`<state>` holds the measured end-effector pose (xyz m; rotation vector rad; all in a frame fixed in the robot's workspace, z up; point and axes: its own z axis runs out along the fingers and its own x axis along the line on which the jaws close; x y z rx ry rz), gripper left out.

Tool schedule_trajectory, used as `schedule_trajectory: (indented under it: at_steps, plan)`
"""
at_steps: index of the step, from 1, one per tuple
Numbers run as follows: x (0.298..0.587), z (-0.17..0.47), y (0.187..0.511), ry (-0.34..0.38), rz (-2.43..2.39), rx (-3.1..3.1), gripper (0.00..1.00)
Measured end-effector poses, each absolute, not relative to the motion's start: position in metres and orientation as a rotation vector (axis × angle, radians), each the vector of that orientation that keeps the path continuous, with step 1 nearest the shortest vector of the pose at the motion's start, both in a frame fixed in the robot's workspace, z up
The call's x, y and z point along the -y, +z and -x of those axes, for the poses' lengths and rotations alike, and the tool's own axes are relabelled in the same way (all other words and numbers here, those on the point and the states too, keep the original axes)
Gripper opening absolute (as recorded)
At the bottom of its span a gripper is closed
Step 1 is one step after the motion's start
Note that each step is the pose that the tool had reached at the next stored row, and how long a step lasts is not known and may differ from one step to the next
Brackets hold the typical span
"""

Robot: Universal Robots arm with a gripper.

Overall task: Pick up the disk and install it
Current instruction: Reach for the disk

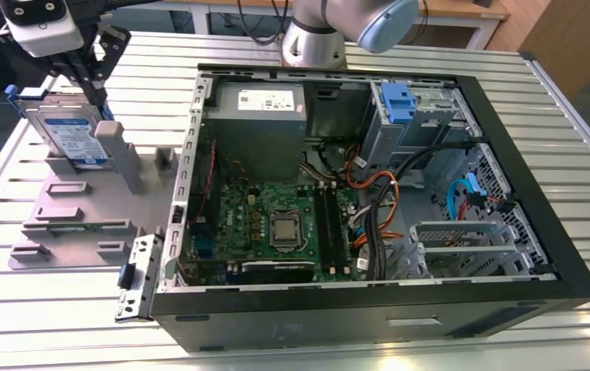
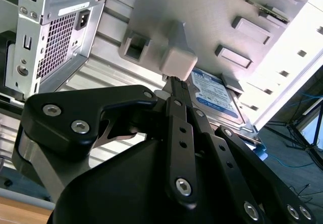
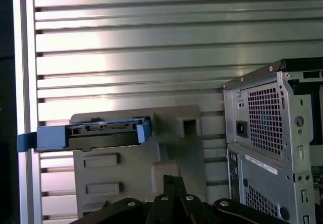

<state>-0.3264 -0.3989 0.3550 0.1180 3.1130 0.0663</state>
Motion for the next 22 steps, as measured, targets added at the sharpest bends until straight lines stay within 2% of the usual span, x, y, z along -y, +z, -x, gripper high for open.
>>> schedule_trajectory:
  at_steps: [22]
  plan:
    - [0.399,0.351,0.35,0.066,-0.118,-3.113,0.11]
